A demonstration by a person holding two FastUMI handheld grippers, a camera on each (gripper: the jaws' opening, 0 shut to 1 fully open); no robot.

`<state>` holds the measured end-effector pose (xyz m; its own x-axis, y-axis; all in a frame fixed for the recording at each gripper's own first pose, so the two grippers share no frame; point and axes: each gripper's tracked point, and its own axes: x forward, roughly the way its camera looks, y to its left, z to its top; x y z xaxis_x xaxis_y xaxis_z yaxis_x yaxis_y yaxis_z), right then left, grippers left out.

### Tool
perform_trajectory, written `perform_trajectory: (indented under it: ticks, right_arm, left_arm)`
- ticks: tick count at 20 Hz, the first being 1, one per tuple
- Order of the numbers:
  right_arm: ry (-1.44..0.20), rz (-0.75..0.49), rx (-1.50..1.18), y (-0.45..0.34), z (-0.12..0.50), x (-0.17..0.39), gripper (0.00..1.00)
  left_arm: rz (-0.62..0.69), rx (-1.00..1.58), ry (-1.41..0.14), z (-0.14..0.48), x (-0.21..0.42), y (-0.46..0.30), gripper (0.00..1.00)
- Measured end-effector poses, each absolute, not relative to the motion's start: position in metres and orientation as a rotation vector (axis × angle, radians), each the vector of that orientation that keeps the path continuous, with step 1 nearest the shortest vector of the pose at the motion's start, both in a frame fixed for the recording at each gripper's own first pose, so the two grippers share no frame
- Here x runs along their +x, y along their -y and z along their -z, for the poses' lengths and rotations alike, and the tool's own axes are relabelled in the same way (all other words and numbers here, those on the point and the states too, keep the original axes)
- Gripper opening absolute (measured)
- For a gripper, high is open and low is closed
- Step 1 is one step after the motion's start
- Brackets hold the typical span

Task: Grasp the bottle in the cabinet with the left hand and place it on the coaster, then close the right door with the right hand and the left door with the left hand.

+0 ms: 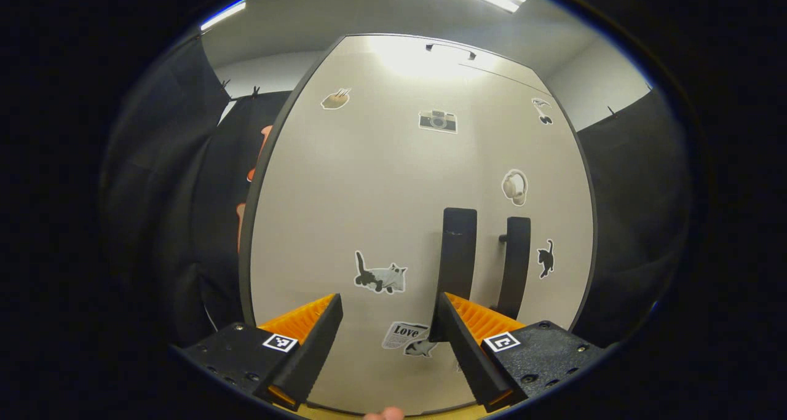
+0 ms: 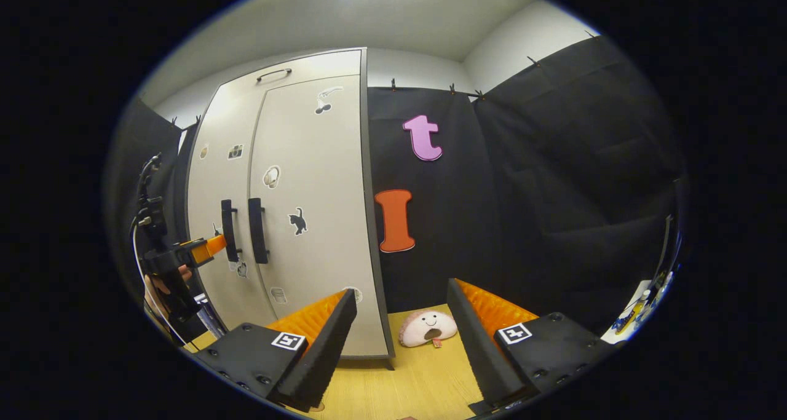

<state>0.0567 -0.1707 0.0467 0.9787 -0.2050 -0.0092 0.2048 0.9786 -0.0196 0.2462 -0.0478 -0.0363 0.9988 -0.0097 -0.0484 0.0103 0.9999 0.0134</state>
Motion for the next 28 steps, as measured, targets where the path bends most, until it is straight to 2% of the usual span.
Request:
perform_trajectory:
  ticks: [1,4,5,6,11,12,13,14,15,19,28]
  right_arm:
    - [-0.013,0.199,-0.018,0.168,-0.046,0.057,0.97]
    - [-0.022,0.173,-0.016,0.161,-0.046,0.058,0.97]
    - [-0.022,0.163,-0.015,0.158,-0.046,0.058,0.88]
    - [-0.021,0.153,-0.014,0.154,-0.047,0.059,0.97]
    - [-0.047,0.070,-0.010,0.126,-0.040,0.066,0.97]
    - [-0.051,0.050,-0.010,0.119,-0.038,0.066,0.98]
    - [-0.054,0.032,-0.010,0.113,-0.036,0.067,0.98]
    - [-0.056,0.016,-0.012,0.108,-0.036,0.069,0.98]
    - [-0.057,0.002,-0.012,0.104,-0.034,0.071,0.98]
    - [-0.067,-0.053,0.002,0.090,-0.030,0.073,0.98]
    - [-0.076,-0.061,-0.020,0.094,-0.021,0.071,0.97]
  left_arm:
    - [0.010,0.003,-0.051,0.037,0.242,0.045,0.94]
    - [-0.003,-0.006,-0.046,0.031,0.221,0.033,0.95]
    - [-0.009,-0.004,-0.036,0.026,0.213,0.028,0.95]
    - [-0.017,0.001,-0.027,0.021,0.203,0.022,0.95]
    - [-0.072,0.035,0.003,-0.002,0.161,-0.003,0.95]
    - [-0.085,0.041,0.005,-0.003,0.158,-0.006,0.92]
    - [-0.097,0.041,0.005,-0.004,0.149,-0.010,0.92]
    - [-0.107,0.038,0.004,-0.004,0.141,-0.013,0.98]
    - [-0.114,0.035,-0.002,-0.003,0.131,-0.016,0.95]
    - [-0.147,0.040,-0.012,0.002,0.103,-0.029,0.95]
    - [-0.138,-0.002,-0.059,0.028,0.074,-0.025,0.95]
